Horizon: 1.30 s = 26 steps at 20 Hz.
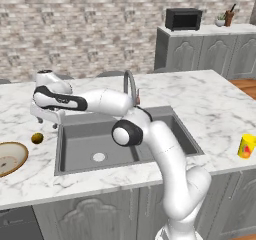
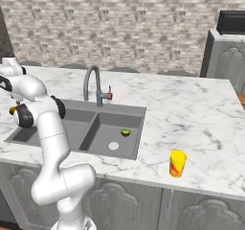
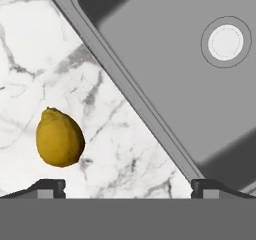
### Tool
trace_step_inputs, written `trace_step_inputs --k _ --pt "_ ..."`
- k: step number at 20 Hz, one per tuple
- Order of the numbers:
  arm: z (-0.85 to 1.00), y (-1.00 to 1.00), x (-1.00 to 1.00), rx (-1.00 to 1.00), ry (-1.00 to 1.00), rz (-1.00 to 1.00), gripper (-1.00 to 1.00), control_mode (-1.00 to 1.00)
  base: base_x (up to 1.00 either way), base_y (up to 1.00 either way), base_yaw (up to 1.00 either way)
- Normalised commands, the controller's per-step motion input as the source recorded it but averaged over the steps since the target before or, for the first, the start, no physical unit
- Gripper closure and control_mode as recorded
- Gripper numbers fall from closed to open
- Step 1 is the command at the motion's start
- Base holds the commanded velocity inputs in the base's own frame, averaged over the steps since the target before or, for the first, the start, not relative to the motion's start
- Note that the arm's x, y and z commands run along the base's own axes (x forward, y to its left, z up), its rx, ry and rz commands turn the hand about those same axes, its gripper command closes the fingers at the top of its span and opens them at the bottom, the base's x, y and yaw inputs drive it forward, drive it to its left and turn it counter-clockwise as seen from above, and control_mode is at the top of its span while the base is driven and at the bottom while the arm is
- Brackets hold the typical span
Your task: Remove the kiwi and lemon from the sink. Then move the bowl and cup from the counter to the sink for washing.
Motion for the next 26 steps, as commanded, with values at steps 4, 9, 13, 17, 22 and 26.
trace_step_inputs --k 4,9,13,17,22,26 --pt "0.18 -0.29 -0.19 -0.07 0.02 0.0 -1.0 -1.0 0.0 0.0 0.0" --pt "0.13 -0.32 -0.2 -0.06 0.0 0.0 -1.0 -1.0 0.0 0.0 0.0" --pt "0.06 -0.32 -0.21 -0.03 0.0 0.0 -1.0 -1.0 0.0 0.0 0.0" --pt "0.0 -0.32 -0.22 -0.01 0.0 0.0 -1.0 -1.0 0.0 0.0 0.0" --pt "-0.01 -0.29 -0.23 0.0 0.0 0.01 -1.0 -1.0 0.0 0.0 0.0" --pt "-0.03 -0.31 -0.23 0.0 -0.02 0.02 -1.0 -1.0 0.0 0.0 0.0"
